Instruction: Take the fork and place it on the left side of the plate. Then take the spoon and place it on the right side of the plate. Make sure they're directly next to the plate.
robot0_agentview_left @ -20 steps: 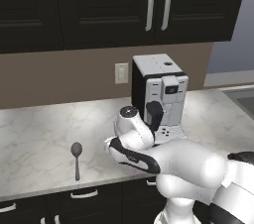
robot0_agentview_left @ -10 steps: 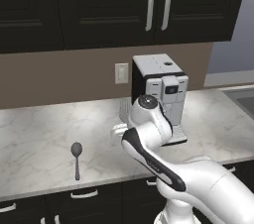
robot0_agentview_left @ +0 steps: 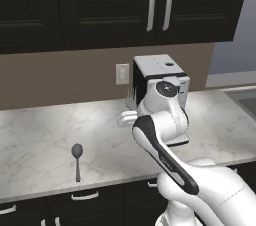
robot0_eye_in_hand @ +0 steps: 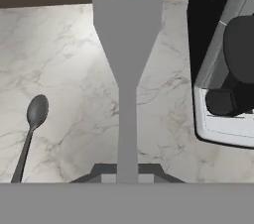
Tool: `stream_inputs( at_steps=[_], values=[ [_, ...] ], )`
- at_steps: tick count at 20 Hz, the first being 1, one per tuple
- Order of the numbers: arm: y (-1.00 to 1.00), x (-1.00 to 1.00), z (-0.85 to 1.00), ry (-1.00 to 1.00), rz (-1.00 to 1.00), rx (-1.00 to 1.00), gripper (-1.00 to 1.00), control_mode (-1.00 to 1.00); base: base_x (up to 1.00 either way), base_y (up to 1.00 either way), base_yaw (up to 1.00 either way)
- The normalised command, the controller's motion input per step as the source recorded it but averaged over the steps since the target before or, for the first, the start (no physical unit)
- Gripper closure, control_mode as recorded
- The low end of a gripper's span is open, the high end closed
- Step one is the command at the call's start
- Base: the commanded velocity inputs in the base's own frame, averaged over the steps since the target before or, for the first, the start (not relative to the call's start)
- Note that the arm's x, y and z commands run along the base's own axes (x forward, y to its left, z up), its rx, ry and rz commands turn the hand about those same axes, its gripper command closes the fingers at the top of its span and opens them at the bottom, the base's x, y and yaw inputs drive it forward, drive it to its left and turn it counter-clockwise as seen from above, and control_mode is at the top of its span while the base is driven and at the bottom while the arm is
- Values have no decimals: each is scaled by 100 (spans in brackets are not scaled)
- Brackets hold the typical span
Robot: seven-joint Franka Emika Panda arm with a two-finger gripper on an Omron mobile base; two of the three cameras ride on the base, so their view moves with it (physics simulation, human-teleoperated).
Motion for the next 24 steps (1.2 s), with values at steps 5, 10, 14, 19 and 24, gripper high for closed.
stream_inputs(
  at_steps=[5,10,14,19,24],
  values=[
    [0,-1,-3,1,0,0,100,-100,0,0,0],
    [18,-14,-10,-2,5,-3,100,100,-21,22,8],
    [0,0,0,0,0,0,100,100,-50,65,33],
    [0,0,0,0,0,0,100,100,-30,65,41],
    [0,0,0,0,0,0,100,100,-22,69,47]
  ],
)
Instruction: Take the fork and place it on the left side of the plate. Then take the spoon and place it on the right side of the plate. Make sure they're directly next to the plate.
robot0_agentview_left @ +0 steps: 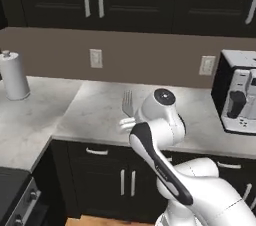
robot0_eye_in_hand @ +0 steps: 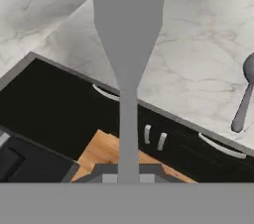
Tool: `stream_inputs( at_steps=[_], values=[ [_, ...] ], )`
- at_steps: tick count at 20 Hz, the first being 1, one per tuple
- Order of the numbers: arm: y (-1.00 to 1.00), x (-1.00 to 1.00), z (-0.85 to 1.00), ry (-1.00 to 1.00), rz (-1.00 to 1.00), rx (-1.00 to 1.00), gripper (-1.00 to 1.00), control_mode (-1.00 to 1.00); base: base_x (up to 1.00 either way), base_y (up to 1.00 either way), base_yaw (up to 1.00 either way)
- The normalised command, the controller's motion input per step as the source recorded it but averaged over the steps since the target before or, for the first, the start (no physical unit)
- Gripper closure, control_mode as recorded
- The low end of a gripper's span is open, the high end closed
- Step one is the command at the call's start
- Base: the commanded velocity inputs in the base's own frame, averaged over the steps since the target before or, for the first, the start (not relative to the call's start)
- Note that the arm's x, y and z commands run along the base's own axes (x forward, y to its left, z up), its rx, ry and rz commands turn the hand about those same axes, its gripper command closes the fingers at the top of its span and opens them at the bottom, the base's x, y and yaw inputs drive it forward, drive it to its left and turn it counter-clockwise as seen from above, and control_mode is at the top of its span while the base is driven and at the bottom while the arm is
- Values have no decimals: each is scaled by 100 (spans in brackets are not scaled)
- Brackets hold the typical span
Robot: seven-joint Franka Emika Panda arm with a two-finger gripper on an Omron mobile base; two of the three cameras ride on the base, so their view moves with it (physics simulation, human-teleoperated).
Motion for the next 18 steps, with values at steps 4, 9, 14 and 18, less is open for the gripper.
stream_inputs(
  at_steps=[4,9,14,18],
  values=[
    [0,0,0,0,0,0,100,100,-20,78,50],
    [0,0,0,0,0,0,100,100,-49,54,46],
    [0,0,0,0,0,0,100,100,-97,0,33],
    [0,0,0,0,0,0,100,100,-83,0,39]
  ],
)
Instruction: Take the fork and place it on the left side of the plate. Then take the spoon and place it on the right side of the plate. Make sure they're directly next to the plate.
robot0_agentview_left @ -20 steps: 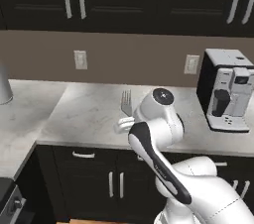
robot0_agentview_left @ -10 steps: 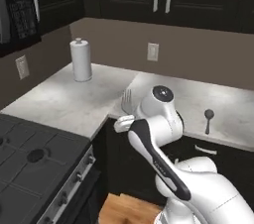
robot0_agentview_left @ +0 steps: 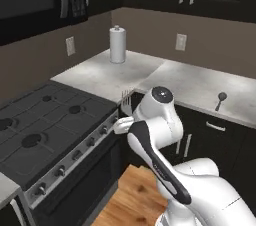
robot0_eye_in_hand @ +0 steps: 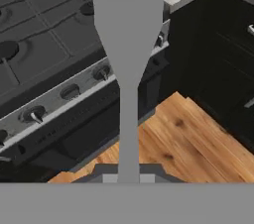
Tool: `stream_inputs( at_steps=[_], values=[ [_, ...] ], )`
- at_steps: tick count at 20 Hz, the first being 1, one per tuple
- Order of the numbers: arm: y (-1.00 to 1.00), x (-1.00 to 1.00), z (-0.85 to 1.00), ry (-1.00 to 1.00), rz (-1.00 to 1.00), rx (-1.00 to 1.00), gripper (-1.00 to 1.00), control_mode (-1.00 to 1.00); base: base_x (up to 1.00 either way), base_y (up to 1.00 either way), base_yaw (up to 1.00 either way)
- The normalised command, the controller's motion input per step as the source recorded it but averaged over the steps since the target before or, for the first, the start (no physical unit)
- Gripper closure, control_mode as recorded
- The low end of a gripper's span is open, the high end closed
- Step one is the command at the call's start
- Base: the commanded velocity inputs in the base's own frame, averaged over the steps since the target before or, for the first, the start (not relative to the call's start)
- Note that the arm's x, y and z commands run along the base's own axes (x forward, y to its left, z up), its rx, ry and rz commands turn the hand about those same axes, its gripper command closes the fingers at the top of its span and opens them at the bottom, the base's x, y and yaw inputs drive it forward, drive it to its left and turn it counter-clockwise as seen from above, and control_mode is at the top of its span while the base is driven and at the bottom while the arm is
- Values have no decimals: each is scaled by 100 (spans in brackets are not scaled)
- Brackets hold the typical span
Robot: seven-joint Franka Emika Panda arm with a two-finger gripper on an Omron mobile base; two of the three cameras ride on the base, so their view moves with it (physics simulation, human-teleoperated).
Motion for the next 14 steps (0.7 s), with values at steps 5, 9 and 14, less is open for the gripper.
stream_inputs(
  at_steps=[5,9,14],
  values=[
    [0,0,0,0,0,0,100,100,-65,3,46],
    [0,0,0,0,0,0,100,100,-48,11,51],
    [0,0,0,0,0,0,100,100,-36,17,54]
  ],
)
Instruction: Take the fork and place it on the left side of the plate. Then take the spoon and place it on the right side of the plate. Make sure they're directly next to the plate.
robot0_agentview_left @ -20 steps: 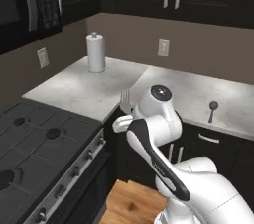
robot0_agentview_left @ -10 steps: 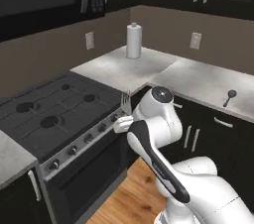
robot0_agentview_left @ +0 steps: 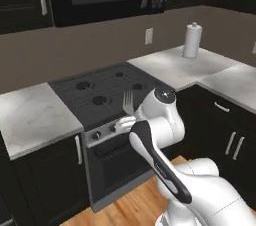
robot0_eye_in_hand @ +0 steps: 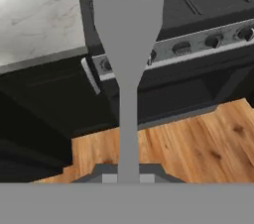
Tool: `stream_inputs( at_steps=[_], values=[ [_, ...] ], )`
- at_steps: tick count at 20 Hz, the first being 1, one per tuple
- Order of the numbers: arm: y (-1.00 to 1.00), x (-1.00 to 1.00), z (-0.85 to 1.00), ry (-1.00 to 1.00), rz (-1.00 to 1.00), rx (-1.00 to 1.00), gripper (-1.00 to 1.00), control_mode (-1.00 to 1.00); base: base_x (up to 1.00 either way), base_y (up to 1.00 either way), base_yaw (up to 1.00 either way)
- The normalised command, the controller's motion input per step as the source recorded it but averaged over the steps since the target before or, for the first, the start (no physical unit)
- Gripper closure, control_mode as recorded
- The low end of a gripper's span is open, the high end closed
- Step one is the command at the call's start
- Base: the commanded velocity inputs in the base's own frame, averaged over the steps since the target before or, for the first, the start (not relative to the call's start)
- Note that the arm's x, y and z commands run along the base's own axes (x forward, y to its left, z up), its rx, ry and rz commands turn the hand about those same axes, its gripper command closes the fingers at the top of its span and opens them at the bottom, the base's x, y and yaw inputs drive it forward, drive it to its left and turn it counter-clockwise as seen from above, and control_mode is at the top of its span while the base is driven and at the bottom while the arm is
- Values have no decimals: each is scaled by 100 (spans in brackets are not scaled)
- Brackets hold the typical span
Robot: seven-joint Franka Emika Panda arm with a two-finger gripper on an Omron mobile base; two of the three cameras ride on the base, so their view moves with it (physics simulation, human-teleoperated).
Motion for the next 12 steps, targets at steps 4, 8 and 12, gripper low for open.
stream_inputs(
  at_steps=[4,8,12],
  values=[
    [0,0,0,0,0,0,100,100,-23,26,57],
    [0,0,0,0,0,0,100,100,-21,28,57],
    [0,0,0,0,0,0,100,100,-22,29,57]
  ],
)
